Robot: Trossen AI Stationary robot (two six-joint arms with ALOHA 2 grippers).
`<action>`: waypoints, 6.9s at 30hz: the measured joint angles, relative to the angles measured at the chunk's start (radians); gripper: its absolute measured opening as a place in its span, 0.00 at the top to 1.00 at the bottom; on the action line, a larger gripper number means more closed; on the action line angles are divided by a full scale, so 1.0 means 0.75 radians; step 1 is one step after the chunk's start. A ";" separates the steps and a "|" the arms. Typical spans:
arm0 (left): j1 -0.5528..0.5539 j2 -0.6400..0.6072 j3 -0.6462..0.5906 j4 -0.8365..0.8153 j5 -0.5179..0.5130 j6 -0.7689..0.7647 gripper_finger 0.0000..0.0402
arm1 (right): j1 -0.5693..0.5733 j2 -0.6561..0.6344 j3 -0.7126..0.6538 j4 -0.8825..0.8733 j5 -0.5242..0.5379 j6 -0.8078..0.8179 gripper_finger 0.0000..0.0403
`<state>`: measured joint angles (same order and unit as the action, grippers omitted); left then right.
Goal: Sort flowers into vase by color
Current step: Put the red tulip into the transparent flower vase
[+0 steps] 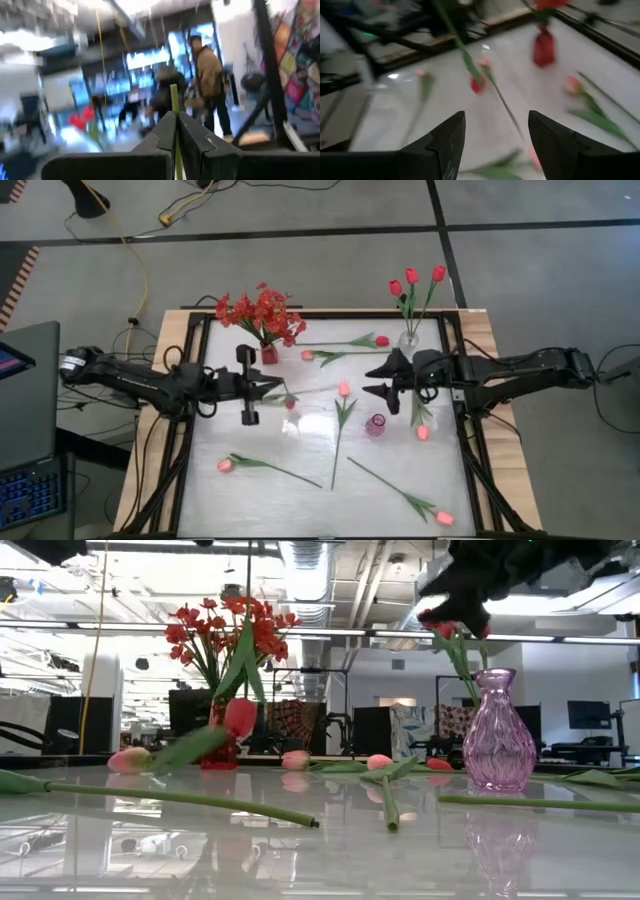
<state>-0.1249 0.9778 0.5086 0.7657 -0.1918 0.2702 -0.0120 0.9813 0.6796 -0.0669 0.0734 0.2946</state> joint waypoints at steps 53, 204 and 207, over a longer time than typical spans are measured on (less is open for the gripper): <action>0.114 0.223 -0.137 0.501 -0.128 -1.218 1.00 | 0.336 1.119 0.524 0.937 0.460 -3.268 0.55; 0.237 -0.074 -0.137 -0.196 0.105 -0.816 0.47 | -0.712 -0.826 -0.795 0.638 0.533 -0.430 0.84; 0.237 -0.074 -0.137 -0.196 0.110 -0.817 0.47 | -0.712 -0.827 -0.795 0.623 0.533 -0.404 0.80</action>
<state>0.0531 0.9226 0.4057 0.6189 -0.1095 -0.3424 -0.5461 0.3614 0.0834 0.4001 0.4731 -0.0084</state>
